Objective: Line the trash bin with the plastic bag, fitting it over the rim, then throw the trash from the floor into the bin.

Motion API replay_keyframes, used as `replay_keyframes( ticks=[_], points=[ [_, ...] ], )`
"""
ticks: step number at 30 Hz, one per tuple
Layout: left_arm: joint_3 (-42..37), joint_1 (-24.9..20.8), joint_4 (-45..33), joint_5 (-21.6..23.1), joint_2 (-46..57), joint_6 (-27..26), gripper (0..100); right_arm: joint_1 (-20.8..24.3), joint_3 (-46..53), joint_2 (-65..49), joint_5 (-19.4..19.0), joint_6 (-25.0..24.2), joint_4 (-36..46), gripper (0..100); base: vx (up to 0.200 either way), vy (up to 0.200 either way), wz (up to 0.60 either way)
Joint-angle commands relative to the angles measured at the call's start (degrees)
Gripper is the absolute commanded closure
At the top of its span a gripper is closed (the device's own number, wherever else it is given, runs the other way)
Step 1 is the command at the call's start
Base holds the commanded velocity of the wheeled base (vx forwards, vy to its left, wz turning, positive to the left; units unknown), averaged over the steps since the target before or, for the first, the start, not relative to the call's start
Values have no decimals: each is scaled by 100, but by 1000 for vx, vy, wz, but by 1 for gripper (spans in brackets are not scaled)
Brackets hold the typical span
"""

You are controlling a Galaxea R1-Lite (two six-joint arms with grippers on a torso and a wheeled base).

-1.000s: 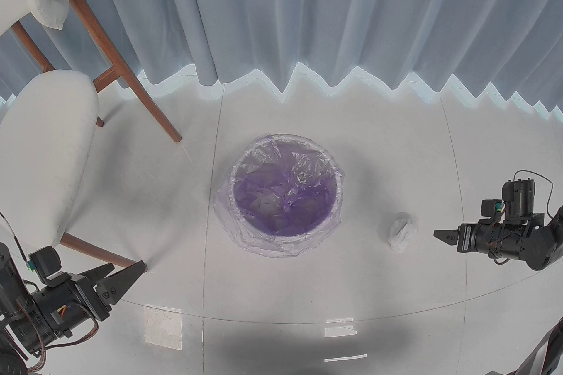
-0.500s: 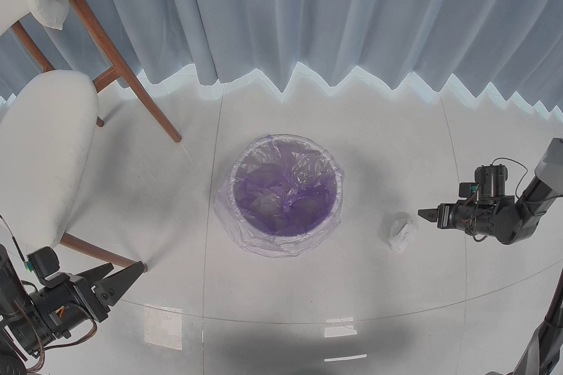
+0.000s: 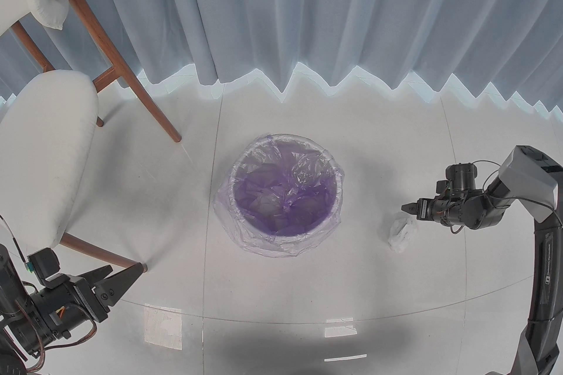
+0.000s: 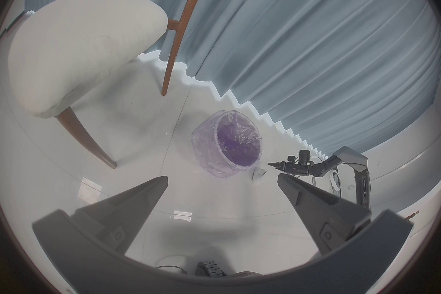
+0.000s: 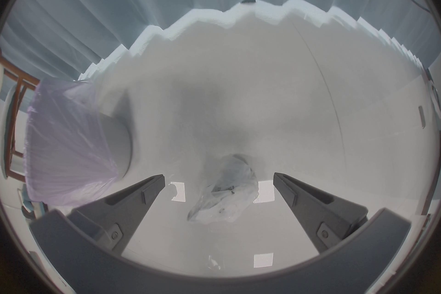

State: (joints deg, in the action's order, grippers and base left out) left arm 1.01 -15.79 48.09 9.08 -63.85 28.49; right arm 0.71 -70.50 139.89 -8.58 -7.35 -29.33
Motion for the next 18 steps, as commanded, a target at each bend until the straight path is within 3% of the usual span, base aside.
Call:
replay_keyframes(
  ticks=[1,5,15,18],
  points=[
    [-101,23,-46,-12,-31,-1,0,96,-737,759,6,-328,472,0,0,0,0],
    [-101,76,-89,-29,-48,-1,0,228,-1273,944,6,-662,1061,0,0,0,0],
    [-101,120,-292,-47,-48,-28,0,298,-2117,1489,234,-689,1553,0,0,0,0],
    [-101,225,-292,-47,-92,-1,0,298,-2425,1533,278,-689,2116,0,0,0,0]
  ],
)
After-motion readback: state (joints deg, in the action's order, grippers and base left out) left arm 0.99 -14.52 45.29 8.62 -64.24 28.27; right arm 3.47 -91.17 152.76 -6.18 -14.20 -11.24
